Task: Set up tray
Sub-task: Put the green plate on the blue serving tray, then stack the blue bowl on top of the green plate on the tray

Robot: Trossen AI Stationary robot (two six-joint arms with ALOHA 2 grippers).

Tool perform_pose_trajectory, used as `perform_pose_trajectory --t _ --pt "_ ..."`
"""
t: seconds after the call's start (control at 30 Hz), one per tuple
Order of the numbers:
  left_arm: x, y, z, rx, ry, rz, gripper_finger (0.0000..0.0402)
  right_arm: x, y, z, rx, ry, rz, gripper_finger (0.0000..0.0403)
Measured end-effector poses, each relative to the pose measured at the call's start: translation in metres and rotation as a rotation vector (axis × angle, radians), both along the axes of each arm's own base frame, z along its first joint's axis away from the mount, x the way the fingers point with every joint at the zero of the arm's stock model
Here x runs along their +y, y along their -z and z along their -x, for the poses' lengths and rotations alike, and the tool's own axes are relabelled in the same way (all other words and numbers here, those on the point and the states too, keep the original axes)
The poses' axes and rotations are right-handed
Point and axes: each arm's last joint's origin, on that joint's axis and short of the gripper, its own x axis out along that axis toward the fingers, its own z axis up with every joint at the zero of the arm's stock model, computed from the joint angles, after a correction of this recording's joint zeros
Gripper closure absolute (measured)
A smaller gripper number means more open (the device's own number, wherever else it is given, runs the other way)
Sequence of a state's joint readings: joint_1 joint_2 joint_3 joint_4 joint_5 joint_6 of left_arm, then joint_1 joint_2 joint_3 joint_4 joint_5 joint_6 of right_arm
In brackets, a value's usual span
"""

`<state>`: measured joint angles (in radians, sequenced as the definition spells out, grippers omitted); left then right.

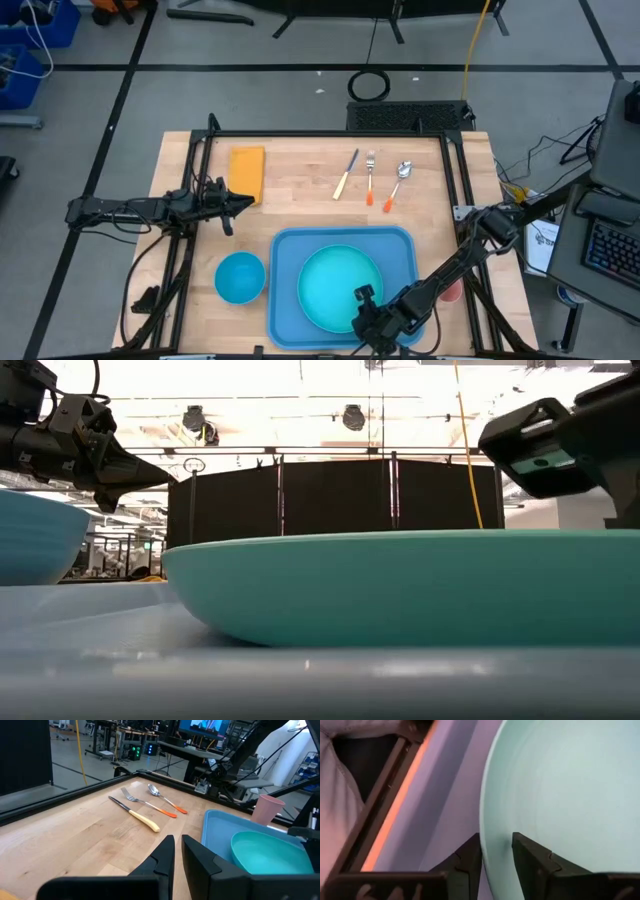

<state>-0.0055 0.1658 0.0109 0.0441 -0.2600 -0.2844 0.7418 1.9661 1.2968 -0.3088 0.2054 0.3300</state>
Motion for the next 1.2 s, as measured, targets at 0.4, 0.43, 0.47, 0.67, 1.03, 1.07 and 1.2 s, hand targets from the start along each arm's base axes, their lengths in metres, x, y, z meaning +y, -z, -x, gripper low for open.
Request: perform_pose_trajectory --t 0.4,0.43,0.47,0.67,1.03,1.07,1.2 --pt "0.0 0.0 0.0 0.0 0.0 0.0 0.0364 0.0 -0.023 -0.001 -0.106 0.021 -0.025 0.0242" --pt "0.0 0.0 0.0 0.0 0.0 0.0 0.0364 0.0 -0.024 0.0 -0.109 0.02 -0.025 0.0236" --pt "0.0 0.0 0.0 0.0 0.0 0.0 0.0364 0.0 -0.026 0.0 -0.114 0.019 -0.027 0.0231" --pt "0.0 0.0 0.0 0.0 0.0 0.0 0.0364 -0.003 -0.039 0.001 -0.205 0.028 0.048 0.0212" --pt "0.0 0.0 0.0 0.0 -0.001 0.0 0.0364 -0.031 -0.049 -0.024 -0.294 0.062 0.115 0.0215" --pt "0.0 0.0 0.0 0.0 0.0 0.0 0.0364 -0.032 -0.05 -0.027 -0.306 0.056 0.114 0.0215" --pt "0.0 0.0 0.0 0.0 0.0 0.0 0.0364 -0.038 -0.057 -0.039 -0.389 -0.006 0.116 0.0215"
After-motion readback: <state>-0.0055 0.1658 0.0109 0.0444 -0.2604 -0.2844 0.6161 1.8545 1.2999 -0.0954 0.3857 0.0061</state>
